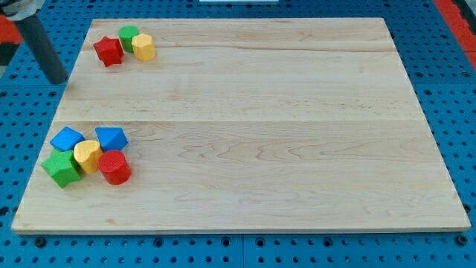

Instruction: Move your arm towards top left

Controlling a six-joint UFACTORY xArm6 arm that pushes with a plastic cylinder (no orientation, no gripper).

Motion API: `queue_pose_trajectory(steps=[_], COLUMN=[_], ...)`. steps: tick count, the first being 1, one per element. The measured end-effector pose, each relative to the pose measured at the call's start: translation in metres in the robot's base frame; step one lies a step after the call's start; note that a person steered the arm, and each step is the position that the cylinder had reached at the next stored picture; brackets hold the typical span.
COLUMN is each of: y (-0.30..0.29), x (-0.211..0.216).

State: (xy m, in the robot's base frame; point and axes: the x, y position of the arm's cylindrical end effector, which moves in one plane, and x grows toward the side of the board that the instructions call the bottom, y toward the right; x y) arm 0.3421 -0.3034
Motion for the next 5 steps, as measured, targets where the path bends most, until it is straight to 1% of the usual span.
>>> queue_pose_trajectory(steps=[2, 3, 4, 5], y=[0.007, -0.002, 0.030, 0.076], x=[-0.064, -0.085, -0.065, -0.066])
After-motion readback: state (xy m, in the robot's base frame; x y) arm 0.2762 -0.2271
